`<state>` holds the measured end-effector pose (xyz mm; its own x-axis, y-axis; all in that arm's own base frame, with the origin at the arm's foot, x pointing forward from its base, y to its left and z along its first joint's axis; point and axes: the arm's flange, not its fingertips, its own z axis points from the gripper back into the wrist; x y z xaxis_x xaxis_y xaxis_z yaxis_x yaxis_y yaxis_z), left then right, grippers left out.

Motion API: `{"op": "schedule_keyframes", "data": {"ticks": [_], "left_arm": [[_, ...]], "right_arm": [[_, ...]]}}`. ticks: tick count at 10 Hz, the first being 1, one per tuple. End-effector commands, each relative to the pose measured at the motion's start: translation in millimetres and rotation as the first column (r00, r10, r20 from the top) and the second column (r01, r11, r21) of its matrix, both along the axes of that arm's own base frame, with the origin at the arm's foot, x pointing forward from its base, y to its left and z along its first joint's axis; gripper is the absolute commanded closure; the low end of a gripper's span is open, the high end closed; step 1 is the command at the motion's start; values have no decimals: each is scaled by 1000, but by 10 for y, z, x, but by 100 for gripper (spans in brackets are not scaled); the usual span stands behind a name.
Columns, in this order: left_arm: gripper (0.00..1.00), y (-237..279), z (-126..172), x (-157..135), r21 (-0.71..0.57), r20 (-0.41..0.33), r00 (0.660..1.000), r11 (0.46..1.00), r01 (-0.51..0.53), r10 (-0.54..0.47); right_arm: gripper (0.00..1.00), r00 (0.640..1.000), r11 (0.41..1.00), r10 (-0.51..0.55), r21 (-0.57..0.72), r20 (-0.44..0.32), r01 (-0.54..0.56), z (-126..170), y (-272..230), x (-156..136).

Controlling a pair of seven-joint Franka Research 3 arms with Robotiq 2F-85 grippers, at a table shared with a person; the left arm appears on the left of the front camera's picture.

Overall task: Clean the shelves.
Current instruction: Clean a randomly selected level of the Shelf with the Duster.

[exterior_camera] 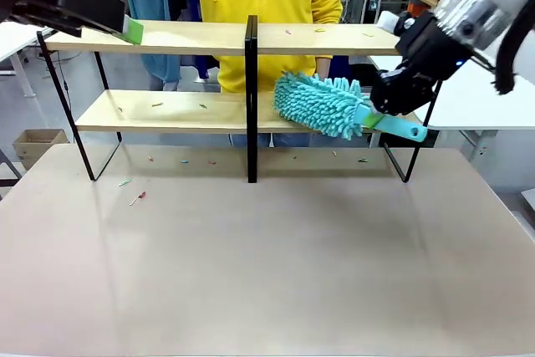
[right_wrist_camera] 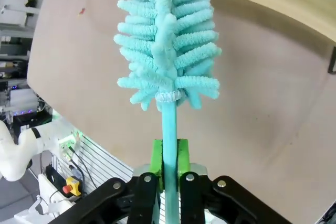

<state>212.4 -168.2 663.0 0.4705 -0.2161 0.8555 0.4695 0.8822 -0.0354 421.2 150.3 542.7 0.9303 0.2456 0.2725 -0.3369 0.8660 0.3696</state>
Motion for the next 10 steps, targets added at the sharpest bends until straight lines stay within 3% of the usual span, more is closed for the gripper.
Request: {"op": "schedule_keyframes", "data": {"ticks": [1, 4, 5, 6, 8, 9, 10], "left_arm": [[0, 10, -8, -4, -3, 7, 1000, 1000, 0, 0], [0, 10, -8, -4, -3, 7, 1000, 1000, 0, 0], [0, 10, -8, -4, -3, 7, 1000, 1000, 0, 0], [0, 10, -8, -4, -3, 7, 1000, 1000, 0, 0], [0, 10, -8, -4, -3, 7, 1000, 1000, 0, 0], [0, 10, -8, -4, -3, 7, 1000, 1000, 0, 0], [0, 10, -8, -4, -3, 7, 1000, 1000, 0, 0]], "right_arm": [[100, 998, 999, -51, 4, -38, 51, 8, 113, 65], [100, 955, 961, -258, -139, -145, 239, -35, -12, -150], [100, 925, 934, -338, -186, -172, 306, -35, -84, -241], [100, 863, 873, -464, -270, -201, 406, -58, -208, -305], [100, 693, 663, -710, -453, -127, 596, -107, -437, -402], [100, 702, 667, -706, -422, -93, 614, -94, -457, -428], [100, 795, 770, -602, -311, -68, 557, -56, -374, -455]]}}
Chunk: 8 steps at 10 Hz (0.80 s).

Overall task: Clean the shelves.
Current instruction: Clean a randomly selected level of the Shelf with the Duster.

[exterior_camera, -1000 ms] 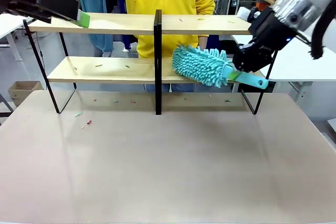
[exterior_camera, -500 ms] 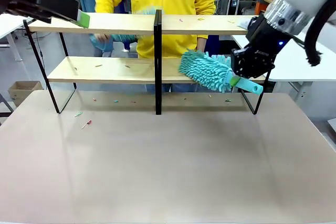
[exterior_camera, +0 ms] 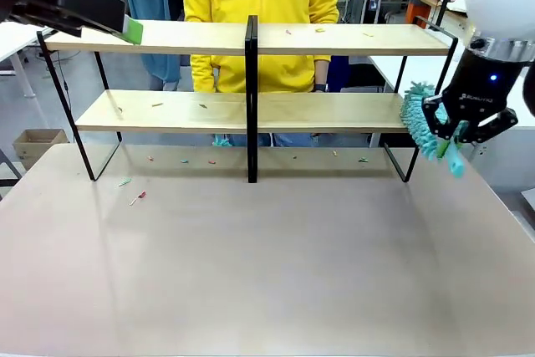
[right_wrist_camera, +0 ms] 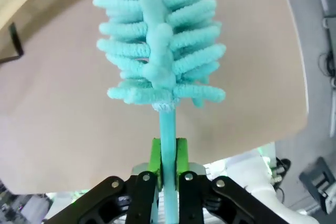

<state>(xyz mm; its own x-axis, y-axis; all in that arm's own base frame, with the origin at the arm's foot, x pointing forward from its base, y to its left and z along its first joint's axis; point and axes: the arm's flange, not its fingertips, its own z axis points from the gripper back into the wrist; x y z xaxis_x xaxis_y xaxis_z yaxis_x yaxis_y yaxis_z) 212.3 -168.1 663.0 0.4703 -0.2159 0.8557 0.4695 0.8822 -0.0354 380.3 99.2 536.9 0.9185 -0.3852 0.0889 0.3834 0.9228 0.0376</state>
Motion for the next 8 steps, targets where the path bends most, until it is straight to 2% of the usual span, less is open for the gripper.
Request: {"op": "schedule_keyframes", "data": {"ticks": [1, 4, 5, 6, 7, 8], "left_arm": [[0, 9, -9, -4, -3, 7, 1000, 1000, 0, 0], [0, 9, -9, -4, -3, 7, 1000, 1000, 0, 0], [0, 9, -9, -4, -3, 7, 1000, 1000, 0, 0], [0, 9, -9, -4, -3, 7, 1000, 1000, 0, 0], [0, 9, -9, -4, -3, 7, 1000, 1000, 0, 0], [0, 9, -9, -4, -3, 7, 1000, 1000, 0, 0]], "right_arm": [[100, 983, 985, 157, 62, 99, -163, 30, 202, -59], [100, 953, 944, 277, 149, 125, -294, 27, 224, -54], [100, 898, 870, 397, 236, 188, -434, 52, 180, -85], [100, 826, 778, 500, 284, 260, -561, 102, 97, -149], [100, 731, 651, 627, 334, 270, -682, 141, -32, -215], [100, 561, 457, 798, 386, 219, -801, 162, -207, -332]]}}
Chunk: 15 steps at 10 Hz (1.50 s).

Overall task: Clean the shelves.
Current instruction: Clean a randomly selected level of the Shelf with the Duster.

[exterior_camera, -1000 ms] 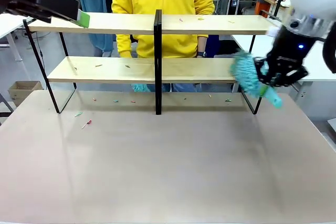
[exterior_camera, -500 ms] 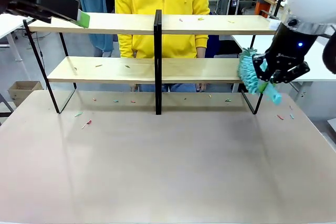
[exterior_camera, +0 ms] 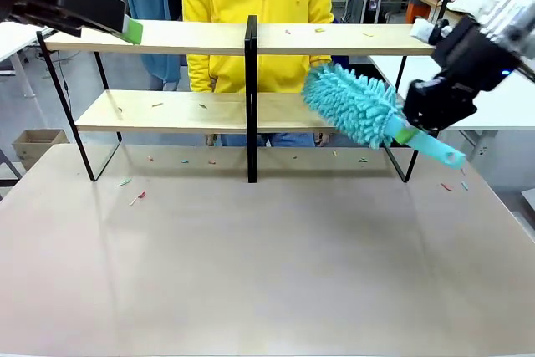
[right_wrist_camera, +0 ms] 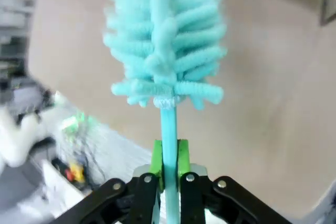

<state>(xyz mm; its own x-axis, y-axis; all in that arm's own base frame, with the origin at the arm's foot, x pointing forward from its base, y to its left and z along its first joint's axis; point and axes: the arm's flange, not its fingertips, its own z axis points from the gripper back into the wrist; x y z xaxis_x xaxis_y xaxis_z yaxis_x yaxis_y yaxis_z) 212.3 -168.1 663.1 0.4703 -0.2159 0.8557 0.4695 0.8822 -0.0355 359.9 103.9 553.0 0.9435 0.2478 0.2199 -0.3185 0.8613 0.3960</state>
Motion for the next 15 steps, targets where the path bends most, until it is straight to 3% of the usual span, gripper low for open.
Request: {"op": "schedule_keyframes", "data": {"ticks": [1, 3, 4, 6, 8, 9, 10, 11, 12, 13, 15], "left_arm": [[0, 9, -9, -4, -3, 7, 1000, 1000, 0, 0], [0, 9, -9, -4, -3, 7, 1000, 1000, 0, 0], [0, 9, -9, -4, -3, 7, 1000, 1000, 0, 0], [0, 9, -9, -4, -3, 7, 1000, 1000, 0, 0], [0, 9, -9, -4, -3, 7, 1000, 1000, 0, 0], [0, 9, -9, -4, -3, 7, 1000, 1000, 0, 0], [0, 9, -9, -4, -3, 7, 1000, 1000, 0, 0], [0, 9, -9, -4, -3, 7, 1000, 1000, 0, 0], [0, 9, -9, -4, -3, 7, 1000, 1000, 0, 0], [0, 9, -9, -4, -3, 7, 1000, 1000, 0, 0], [0, 9, -9, -4, -3, 7, 1000, 1000, 0, 0]], "right_arm": [[100, 894, 909, 396, -47, -209, -413, 42, -537, -328], [100, 843, 835, 501, -148, -196, -530, 275, -1042, -896], [100, 857, 842, 501, -165, -116, -514, 420, -1312, -1165], [100, 866, 892, 449, -65, 221, -447, 686, -1920, -1692], [100, 777, 907, 296, 92, 556, -411, 889, -2621, -2078], [100, 713, 934, 122, 164, 691, -318, 979, -2929, -2309], [100, 625, 941, 21, 196, 780, -276, 985, -3147, -2439], [100, 618, 934, -17, 234, 786, -271, 926, -3262, -2464], [100, 637, 926, -40, 268, 770, -266, 847, -3254, -2409], [100, 778, 955, 19, 218, 628, -199, 1024, -3396, -2528], [100, 778, 955, 19, 218, 628, -199, 1024, -3396, -2528]]}}
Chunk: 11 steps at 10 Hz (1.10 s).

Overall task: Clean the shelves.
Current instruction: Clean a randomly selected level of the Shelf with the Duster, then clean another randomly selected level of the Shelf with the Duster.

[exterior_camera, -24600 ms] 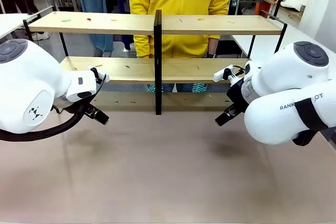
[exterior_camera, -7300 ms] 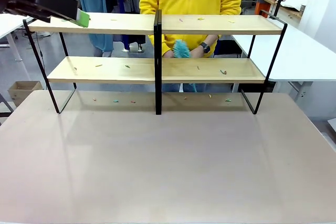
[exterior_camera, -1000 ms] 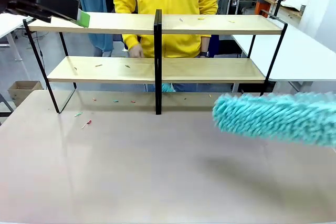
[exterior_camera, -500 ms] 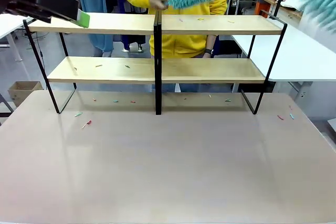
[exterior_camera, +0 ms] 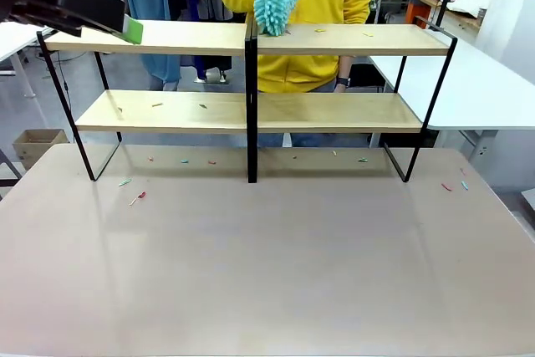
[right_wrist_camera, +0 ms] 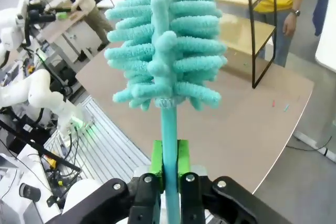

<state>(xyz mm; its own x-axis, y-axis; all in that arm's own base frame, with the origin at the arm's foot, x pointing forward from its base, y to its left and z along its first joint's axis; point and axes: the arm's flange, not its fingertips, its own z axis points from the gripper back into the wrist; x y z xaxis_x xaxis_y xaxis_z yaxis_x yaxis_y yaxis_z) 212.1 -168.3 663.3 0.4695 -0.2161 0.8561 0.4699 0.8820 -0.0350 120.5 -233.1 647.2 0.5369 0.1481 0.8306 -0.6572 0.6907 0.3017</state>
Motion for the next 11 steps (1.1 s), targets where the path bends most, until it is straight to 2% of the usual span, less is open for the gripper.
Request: {"op": "schedule_keyframes", "data": {"ticks": [1, 11], "left_arm": [[0, 11, -11, -1, -3, 6, 1000, 1000, -1, 1], [0, 11, -11, -1, -3, 6, 1000, 1000, -1, 1]], "right_arm": [[100, 1000, 999, 6, -47, -21, -7, 82, -25, -134], [100, 1000, 999, 6, -47, -21, -7, 82, -25, -134]]}}
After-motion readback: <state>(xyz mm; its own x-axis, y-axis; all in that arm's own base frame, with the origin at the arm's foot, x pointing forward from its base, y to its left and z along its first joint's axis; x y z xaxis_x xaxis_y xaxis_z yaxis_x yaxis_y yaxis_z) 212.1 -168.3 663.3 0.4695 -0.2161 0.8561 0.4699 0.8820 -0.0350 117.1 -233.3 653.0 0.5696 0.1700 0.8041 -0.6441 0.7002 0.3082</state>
